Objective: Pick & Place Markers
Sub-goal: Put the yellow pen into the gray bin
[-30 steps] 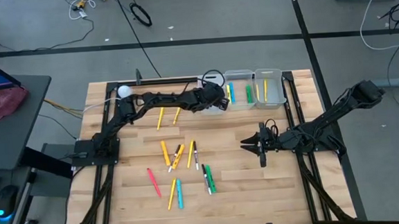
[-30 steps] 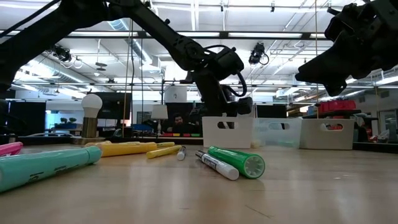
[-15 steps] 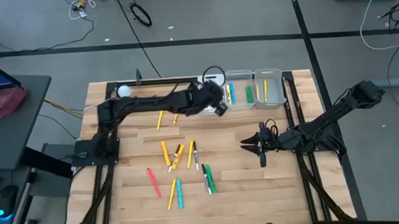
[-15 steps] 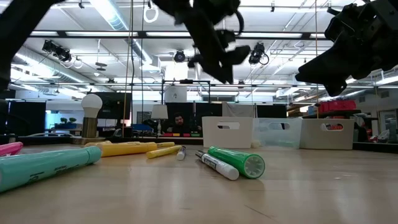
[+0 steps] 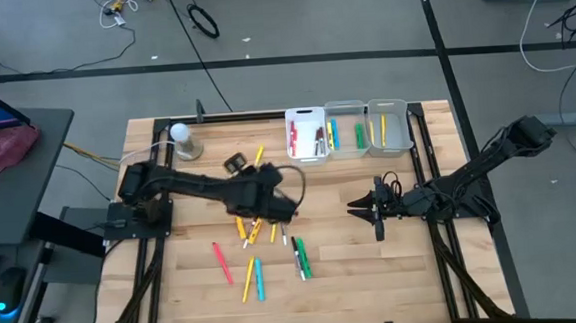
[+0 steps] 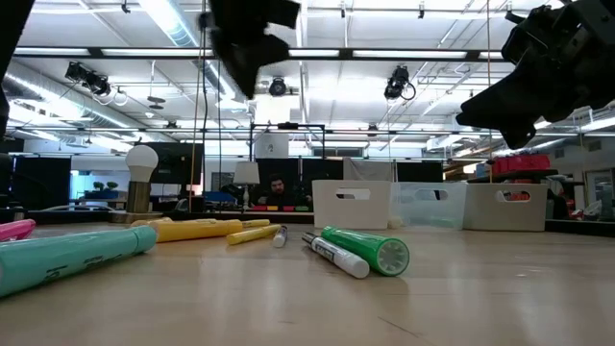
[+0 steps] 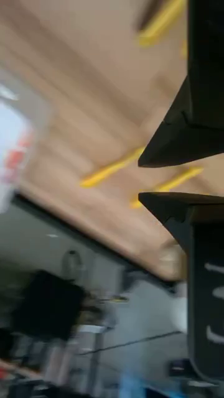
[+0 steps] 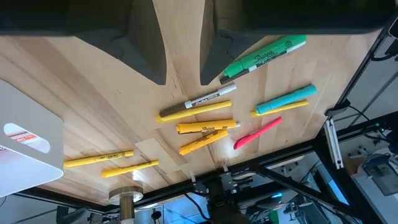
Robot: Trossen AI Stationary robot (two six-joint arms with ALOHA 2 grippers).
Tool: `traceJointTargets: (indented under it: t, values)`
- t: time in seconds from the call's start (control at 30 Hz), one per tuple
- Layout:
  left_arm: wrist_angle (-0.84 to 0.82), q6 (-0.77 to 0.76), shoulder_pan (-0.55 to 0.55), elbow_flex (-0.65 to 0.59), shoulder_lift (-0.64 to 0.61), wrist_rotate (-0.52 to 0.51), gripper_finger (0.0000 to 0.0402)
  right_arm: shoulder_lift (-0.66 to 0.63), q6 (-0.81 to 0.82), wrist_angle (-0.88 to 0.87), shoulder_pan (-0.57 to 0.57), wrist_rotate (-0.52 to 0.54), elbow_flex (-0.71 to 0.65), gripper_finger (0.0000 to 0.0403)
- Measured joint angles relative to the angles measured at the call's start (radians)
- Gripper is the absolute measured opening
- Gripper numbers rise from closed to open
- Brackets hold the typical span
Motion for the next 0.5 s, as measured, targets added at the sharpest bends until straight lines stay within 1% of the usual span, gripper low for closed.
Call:
traceJointTargets:
  t: [0.07, 0.1, 0.2, 0.27, 0.33, 0.43, 0.5]
  values:
    - [-0.089, -0.106, -0.029, 0.0, 0.0, 0.053, 0.0074, 0.0, 0.009, 0.0, 0.0, 0.0, 0.0, 0.0098]
    - [-0.104, -0.14, -0.04, 0.0, 0.0, 0.089, 0.0071, 0.0, 0.013, 0.0, 0.0, 0.0, 0.0, 0.0098]
    - [-0.069, -0.167, -0.066, -0.001, 0.0, 0.192, 0.0066, 0.0, 0.017, 0.0, 0.0, 0.0, 0.0, 0.0098]
    - [-0.019, -0.166, -0.079, -0.001, 0.002, 0.224, 0.0064, 0.0, 0.017, 0.0, 0.0, 0.0, 0.0, 0.0098]
    - [0.032, -0.166, -0.088, -0.001, 0.008, 0.238, 0.0064, 0.0, 0.017, 0.0, 0.0, 0.0, 0.0, 0.0098]
    - [0.076, -0.144, -0.096, -0.001, 0.012, 0.192, 0.0064, 0.0, 0.018, 0.0, 0.0, 0.0, 0.0, 0.0098]
    - [0.075, -0.149, -0.102, -0.002, 0.015, 0.163, 0.0065, -0.002, 0.027, -0.001, 0.0, -0.004, 0.0, 0.0098]
